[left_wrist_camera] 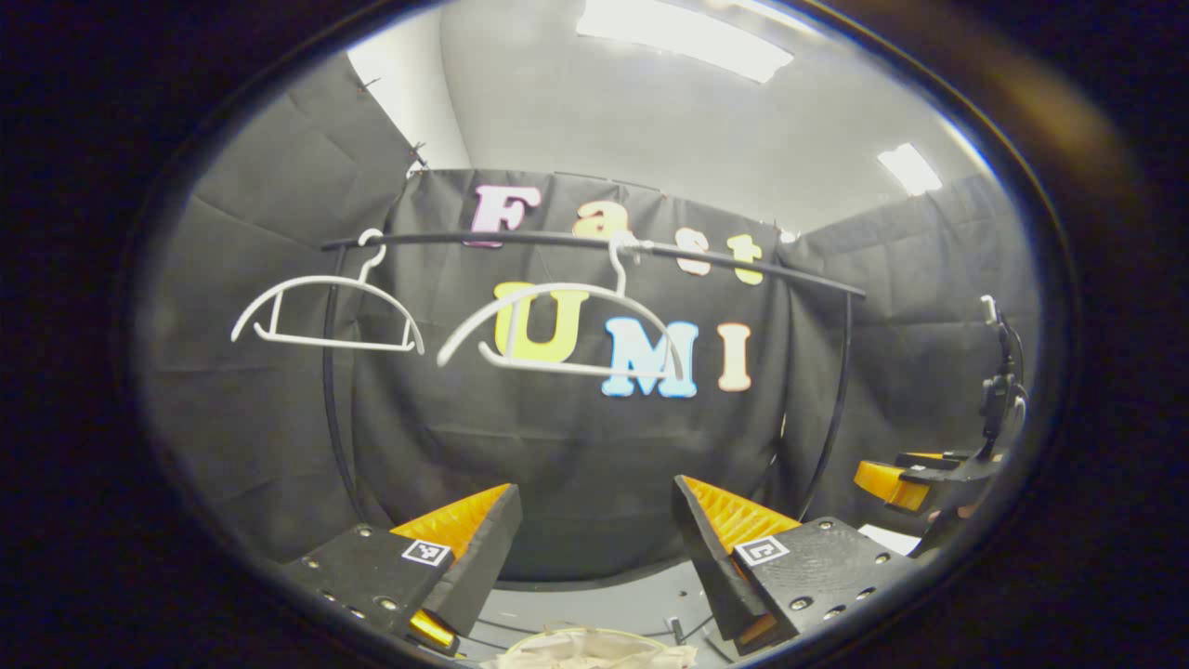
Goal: Grasp the clothes on the hanger with both hands and then place them into the laundry hamper below.
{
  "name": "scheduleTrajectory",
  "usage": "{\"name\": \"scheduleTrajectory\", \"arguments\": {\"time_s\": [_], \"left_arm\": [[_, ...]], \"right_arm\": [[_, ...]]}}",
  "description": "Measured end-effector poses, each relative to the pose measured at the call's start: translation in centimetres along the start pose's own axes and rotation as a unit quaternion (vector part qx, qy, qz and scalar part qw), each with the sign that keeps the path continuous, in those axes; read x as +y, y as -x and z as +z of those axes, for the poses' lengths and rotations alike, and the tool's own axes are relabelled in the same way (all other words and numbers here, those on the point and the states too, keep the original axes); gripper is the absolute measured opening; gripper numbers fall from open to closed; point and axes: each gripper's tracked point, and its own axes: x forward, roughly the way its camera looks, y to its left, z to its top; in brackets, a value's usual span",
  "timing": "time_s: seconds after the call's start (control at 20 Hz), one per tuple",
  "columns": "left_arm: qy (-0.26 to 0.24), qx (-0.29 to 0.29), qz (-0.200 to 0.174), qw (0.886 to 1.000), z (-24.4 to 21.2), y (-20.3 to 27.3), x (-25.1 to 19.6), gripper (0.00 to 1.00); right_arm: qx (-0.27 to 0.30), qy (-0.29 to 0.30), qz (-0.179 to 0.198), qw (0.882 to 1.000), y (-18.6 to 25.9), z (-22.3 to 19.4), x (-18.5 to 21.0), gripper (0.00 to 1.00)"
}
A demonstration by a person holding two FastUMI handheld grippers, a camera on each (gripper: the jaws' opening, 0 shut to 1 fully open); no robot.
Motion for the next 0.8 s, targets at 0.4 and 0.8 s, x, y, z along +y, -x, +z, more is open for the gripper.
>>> {"name": "scheduleTrajectory", "arguments": {"time_s": [0.4, 0.8], "left_arm": [[-0.011, -0.044, 0.056, 0.997, 4.1, 1.8, 1.8, 0.94], [-0.011, -0.033, 0.068, 0.997, 3.8, 1.6, -0.1, 0.96]], "right_arm": [[-0.04, -0.014, 0.018, 0.999, 0.5, 3.6, -0.1, 0.98], [-0.059, 0.012, 0.009, 0.998, 0.4, 3.4, -2.8, 0.98]]}}
